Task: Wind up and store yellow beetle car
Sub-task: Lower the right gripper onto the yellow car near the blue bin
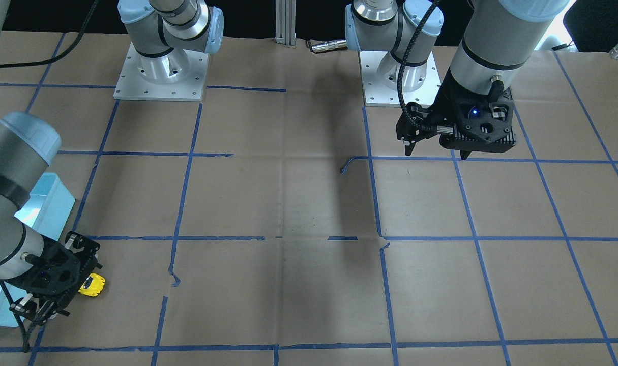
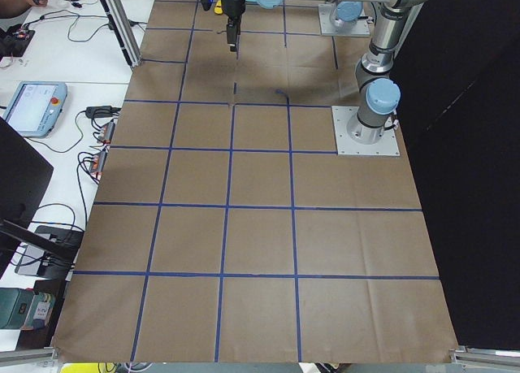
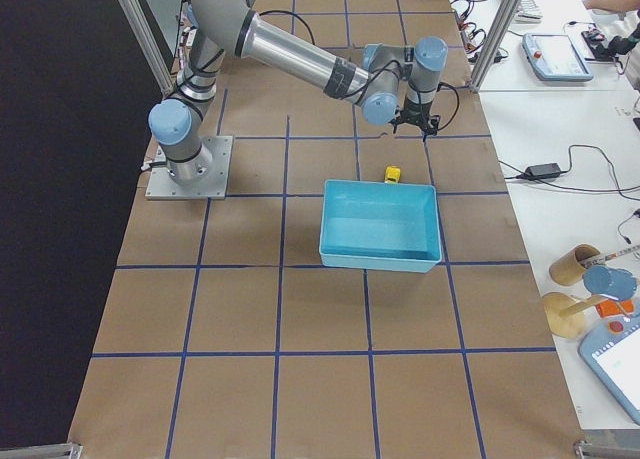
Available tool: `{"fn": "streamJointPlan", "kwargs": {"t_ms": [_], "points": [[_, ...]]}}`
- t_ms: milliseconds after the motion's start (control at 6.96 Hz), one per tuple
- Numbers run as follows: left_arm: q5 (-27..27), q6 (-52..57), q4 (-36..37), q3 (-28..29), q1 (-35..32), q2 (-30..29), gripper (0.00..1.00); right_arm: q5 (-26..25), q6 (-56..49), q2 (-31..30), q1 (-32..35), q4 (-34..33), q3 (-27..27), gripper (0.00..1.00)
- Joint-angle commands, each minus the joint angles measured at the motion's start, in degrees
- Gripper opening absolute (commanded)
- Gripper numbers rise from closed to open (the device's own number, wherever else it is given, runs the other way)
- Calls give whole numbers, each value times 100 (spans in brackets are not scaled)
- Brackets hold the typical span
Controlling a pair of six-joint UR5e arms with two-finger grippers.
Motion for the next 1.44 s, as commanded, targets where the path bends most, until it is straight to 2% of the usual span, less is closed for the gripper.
{"fn": "streamJointPlan", "kwargs": {"t_ms": [0, 144, 431, 718, 1149, 1293], "points": [[0, 23, 6, -4, -8, -4, 100, -32, -957, 137, -324, -47, 200, 100], [0, 23, 6, -4, 1, -4, 100, 12, -1222, 137, -570, -64, 384, 100], [8, 32, -12, -4, 1, -4, 100, -14, -1226, -20, -660, -64, 735, 100], [8, 41, -12, -13, 1, 5, 100, -41, -1164, -275, -651, -519, 1157, 100], [0, 41, -12, -4, -8, -4, 100, -110, -1207, -118, -651, -1195, 1142, 100], [0, 41, -12, -4, -8, -4, 100, -154, -1190, -39, -643, -1207, 1159, 99]]}}
